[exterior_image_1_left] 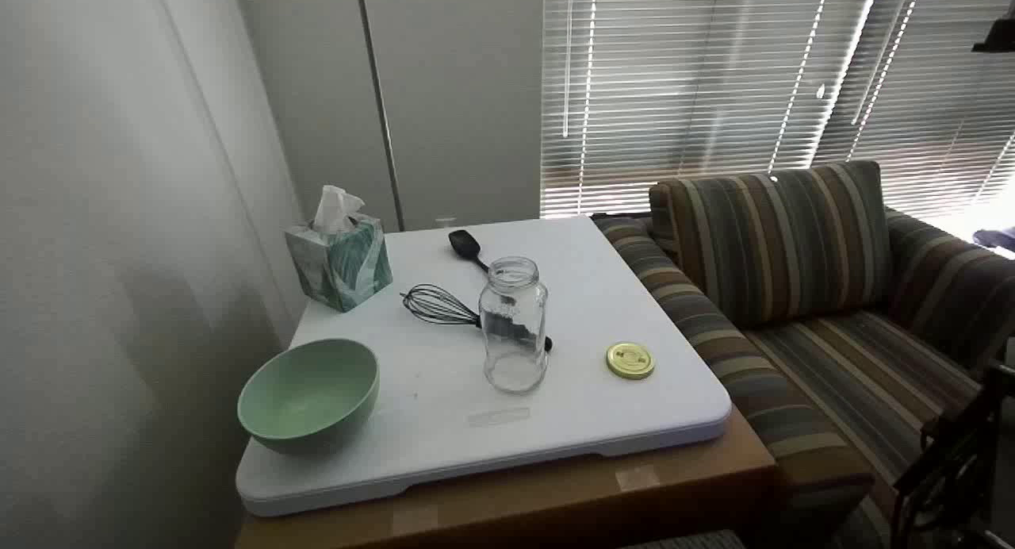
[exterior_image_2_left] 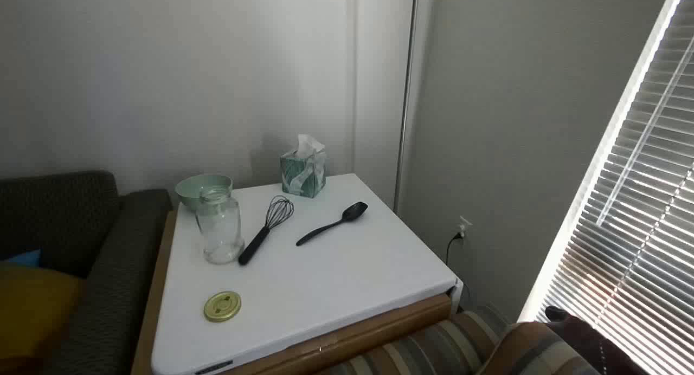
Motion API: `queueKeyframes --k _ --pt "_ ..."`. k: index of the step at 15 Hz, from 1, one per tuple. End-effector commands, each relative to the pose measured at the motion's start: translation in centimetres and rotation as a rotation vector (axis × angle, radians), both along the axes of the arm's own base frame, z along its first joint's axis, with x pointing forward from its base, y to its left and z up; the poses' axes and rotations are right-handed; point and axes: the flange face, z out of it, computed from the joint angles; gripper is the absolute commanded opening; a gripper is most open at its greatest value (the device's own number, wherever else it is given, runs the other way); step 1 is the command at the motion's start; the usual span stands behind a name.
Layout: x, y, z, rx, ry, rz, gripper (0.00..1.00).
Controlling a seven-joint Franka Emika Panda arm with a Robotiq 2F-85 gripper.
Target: Get the black spoon and put it in the colourless glass
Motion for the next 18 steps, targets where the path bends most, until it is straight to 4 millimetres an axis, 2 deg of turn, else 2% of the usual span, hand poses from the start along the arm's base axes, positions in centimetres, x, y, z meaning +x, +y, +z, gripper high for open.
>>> queueKeyframes --k 1,3,8,11,13,18 --pt "0.0 0.0 0.0 0.000 0.001 0.000 1.00" --pt "0.0 0.0 0.0 0.000 0.001 0.000 1.00" --pt "3.8 -1.4 -1.3 0.028 -0.054 0.060 1.00" --pt "7.7 -2.3 -3.3 0.077 -0.116 0.106 1.00" --pt "10.8 -2.1 -4.8 0.123 -0.139 0.154 1.00" --pt "18.0 1.1 -8.3 0.168 -0.130 0.345 1.00"
